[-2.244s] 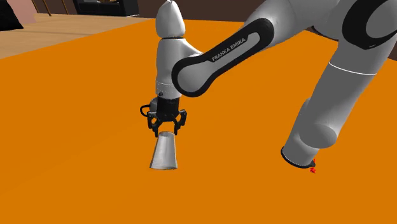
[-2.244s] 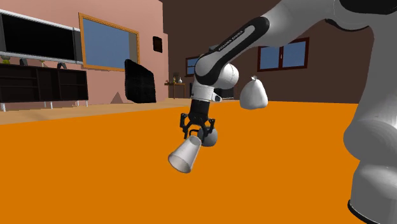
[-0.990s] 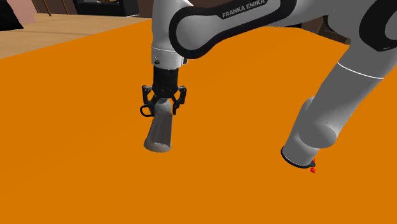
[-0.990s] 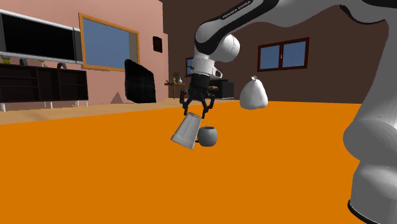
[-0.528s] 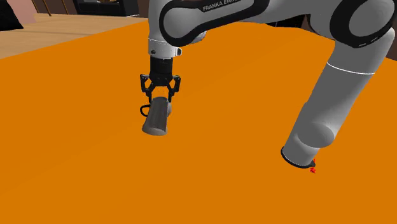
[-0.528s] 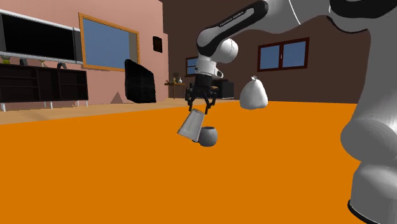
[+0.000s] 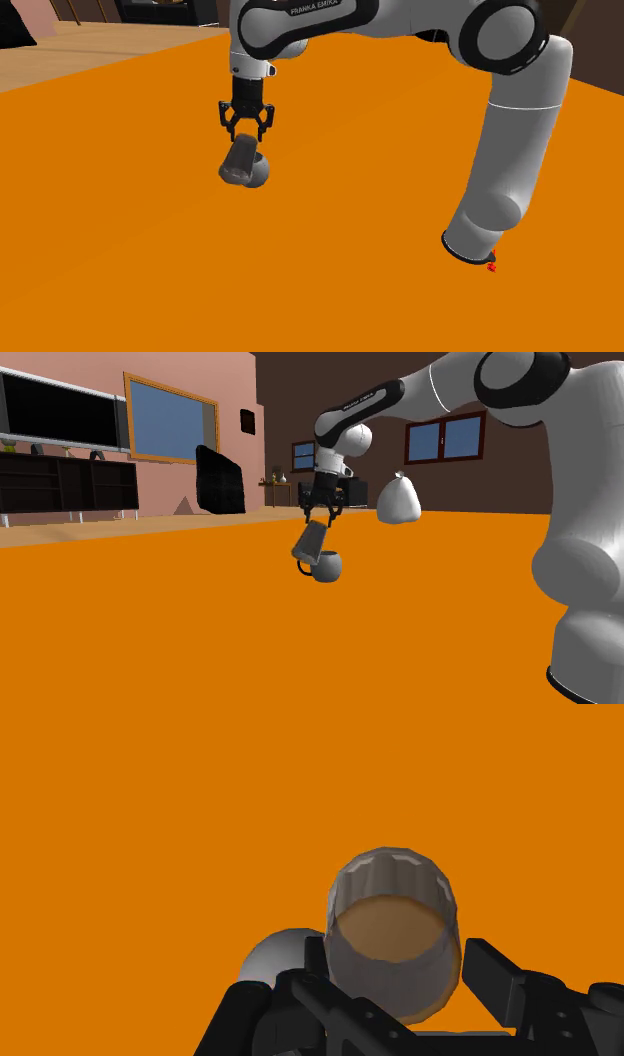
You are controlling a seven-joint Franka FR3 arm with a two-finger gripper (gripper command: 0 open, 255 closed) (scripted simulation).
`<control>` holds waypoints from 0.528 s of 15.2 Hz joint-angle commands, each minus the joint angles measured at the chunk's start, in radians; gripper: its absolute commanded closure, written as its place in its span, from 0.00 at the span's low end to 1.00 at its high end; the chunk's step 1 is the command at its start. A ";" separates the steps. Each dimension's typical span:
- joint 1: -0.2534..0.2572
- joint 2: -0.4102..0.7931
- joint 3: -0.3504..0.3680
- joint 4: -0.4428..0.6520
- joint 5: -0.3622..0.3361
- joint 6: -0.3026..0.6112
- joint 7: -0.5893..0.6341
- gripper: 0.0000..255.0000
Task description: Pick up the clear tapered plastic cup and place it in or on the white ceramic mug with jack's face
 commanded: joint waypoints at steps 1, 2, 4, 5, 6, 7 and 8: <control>-0.008 0.062 -0.012 0.089 -0.020 -0.033 -0.018 1.00; -0.012 0.094 -0.019 0.134 -0.029 -0.049 -0.027 1.00; -0.017 0.160 -0.030 0.230 -0.046 -0.085 -0.045 1.00; -0.019 0.196 -0.036 0.284 -0.055 -0.105 -0.054 1.00; -0.020 0.234 -0.042 0.341 -0.064 -0.127 -0.062 1.00; -0.020 0.273 -0.048 0.403 -0.073 -0.152 -0.071 1.00; -0.019 0.316 -0.053 0.471 -0.082 -0.179 -0.079 1.00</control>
